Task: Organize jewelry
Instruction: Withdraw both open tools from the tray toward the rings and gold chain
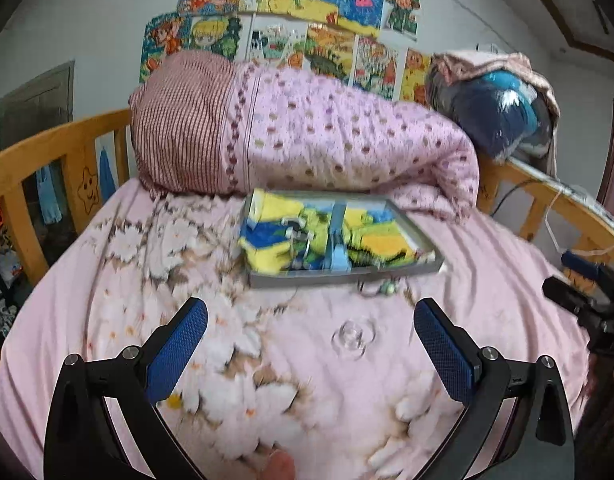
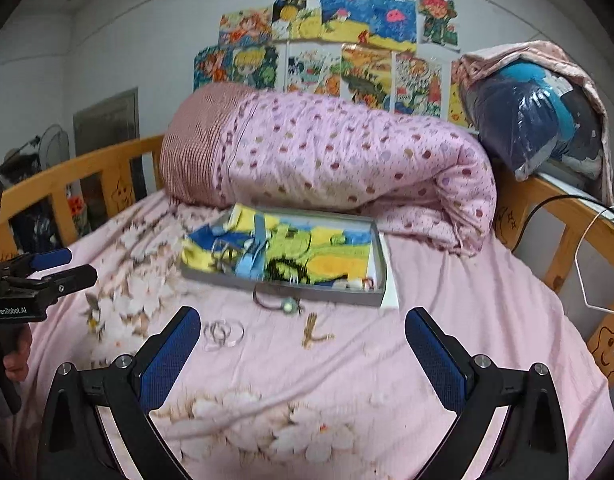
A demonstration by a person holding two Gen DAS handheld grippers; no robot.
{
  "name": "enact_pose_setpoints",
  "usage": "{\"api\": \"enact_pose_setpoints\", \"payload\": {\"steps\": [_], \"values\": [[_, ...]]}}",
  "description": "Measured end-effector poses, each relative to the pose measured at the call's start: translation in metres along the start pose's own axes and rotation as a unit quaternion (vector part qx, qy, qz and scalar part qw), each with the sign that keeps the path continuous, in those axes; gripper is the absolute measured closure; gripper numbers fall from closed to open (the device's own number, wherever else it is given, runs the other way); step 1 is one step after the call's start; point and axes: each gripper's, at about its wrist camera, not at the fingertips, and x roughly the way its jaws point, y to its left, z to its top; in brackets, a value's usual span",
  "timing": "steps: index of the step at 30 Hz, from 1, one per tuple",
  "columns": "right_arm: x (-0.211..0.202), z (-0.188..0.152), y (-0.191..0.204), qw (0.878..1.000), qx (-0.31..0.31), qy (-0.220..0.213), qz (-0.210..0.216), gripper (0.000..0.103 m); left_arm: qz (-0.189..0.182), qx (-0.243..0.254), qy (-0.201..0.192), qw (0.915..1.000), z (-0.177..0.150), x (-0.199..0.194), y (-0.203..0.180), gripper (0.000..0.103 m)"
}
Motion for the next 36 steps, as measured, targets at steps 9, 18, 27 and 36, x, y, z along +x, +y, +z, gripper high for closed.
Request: {"api": "enact_pose_setpoints", "payload": {"steps": [9,18,27,36], "values": [[0.027,-0.022,-0.014,0.998,-0.001,0.056,0.012,0.0,-0.011,0.039,0.071,0.9967,-0.039,0.028,-0.006,0.002],[0.07,-0.035,-0.043,0.997,-0.004,0.078,0.028,0.0,-0.055,0.046,0.119,0.9904,-0.052,0.07,-0.023,0.002],[0.115,-0.04,-0.061,0.995,0.005,0.088,0.046,0.0,-0.067,0.023,0.147,0.9866,-0.046,0.107,-0.023,0.003],[0.162,-0.041,-0.053,0.989,0.002,0.107,0.098,0.019,-0.091,-0.002,0.171,0.981,-0.04,0.14,-0.022,0.047]]}}
